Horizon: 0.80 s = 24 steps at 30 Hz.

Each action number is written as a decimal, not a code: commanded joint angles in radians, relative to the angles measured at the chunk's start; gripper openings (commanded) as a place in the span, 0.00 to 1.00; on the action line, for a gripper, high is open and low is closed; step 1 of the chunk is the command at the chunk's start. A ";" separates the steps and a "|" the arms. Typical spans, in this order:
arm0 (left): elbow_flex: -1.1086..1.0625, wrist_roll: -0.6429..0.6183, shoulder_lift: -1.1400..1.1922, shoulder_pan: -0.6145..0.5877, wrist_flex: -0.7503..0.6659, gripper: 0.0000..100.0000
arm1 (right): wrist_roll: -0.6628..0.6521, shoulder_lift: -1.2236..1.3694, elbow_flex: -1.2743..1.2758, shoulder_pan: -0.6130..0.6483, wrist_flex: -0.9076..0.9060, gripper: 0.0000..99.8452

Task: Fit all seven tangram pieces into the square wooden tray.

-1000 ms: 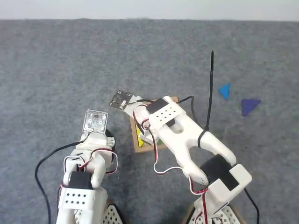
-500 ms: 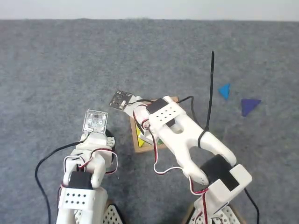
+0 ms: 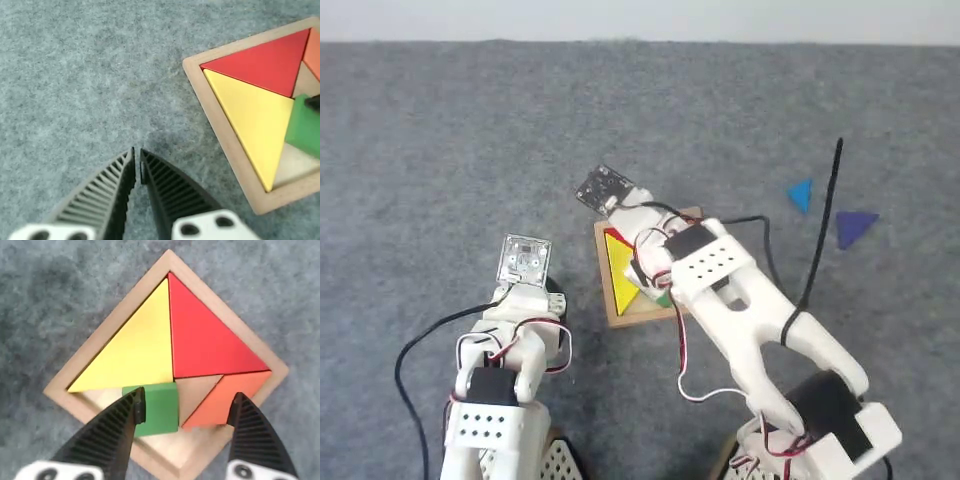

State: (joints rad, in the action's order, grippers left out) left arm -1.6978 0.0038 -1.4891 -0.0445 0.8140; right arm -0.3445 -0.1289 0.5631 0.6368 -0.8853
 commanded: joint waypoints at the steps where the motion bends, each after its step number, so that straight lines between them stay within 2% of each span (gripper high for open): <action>1: 0.008 -0.006 -0.012 -0.003 0.002 0.01 | 0.021 -0.008 -0.002 -0.015 0.059 0.26; 16: 0.008 -0.006 -0.012 -0.003 0.002 0.01 | -0.040 0.147 -0.002 -0.019 0.028 0.26; 20: 0.008 -0.006 -0.012 -0.003 0.002 0.01 | -0.034 0.104 -0.002 -0.022 0.022 0.26; 24: 0.008 -0.006 -0.012 -0.003 0.002 0.01 | -0.012 -0.077 -0.002 -0.070 -0.050 0.26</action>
State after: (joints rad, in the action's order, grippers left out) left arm -1.6978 0.0038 -1.4891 -0.0445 0.8140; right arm -0.3721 -0.0077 0.5708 0.6291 -0.8638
